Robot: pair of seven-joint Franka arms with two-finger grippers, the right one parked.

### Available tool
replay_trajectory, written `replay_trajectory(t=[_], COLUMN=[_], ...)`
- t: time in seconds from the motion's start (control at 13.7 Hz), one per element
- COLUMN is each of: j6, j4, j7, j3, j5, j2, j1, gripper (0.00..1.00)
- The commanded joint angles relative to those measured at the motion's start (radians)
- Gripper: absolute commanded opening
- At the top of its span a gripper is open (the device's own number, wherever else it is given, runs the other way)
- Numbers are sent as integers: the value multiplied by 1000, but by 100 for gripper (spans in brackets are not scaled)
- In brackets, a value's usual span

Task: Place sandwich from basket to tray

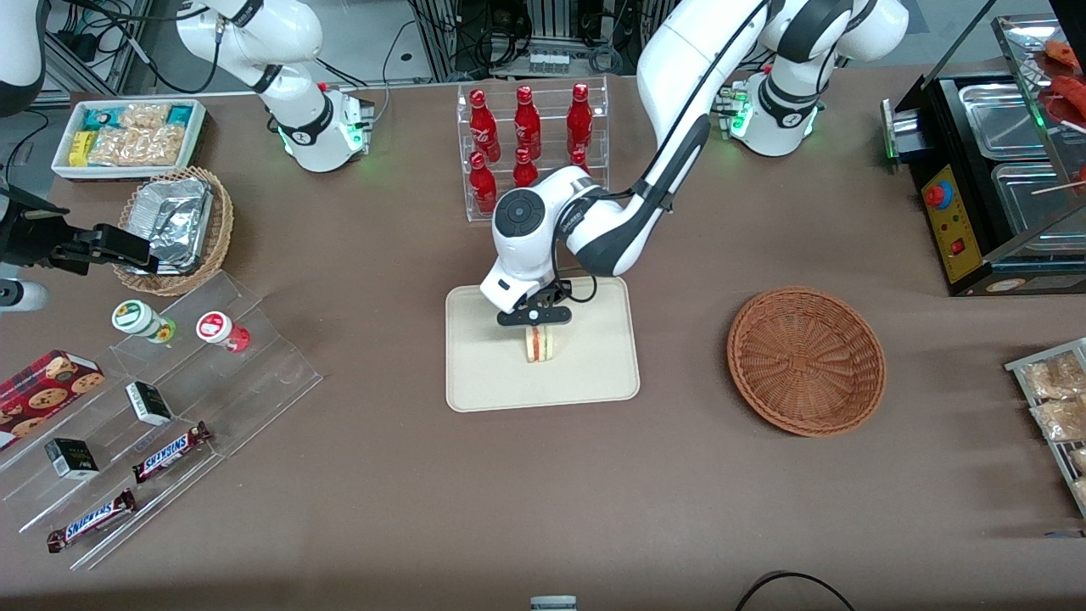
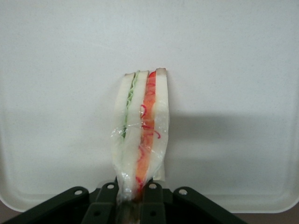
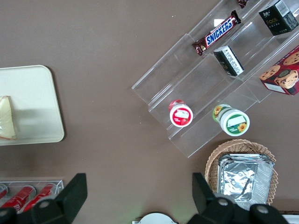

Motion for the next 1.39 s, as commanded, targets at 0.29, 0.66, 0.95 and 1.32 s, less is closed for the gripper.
replay_trajectory(t=[0.29, 0.66, 0.95, 1.32], j6=[-19, -237, -403, -587], j4=[34, 29, 15, -33], j7=[-17, -17, -5, 240], j3=[21, 104, 208, 401], j5=[13, -2, -2, -51], j2=[-30, -220, -369, -583], j1=[-13, -9, -9, -11], gripper=[99, 99, 99, 100])
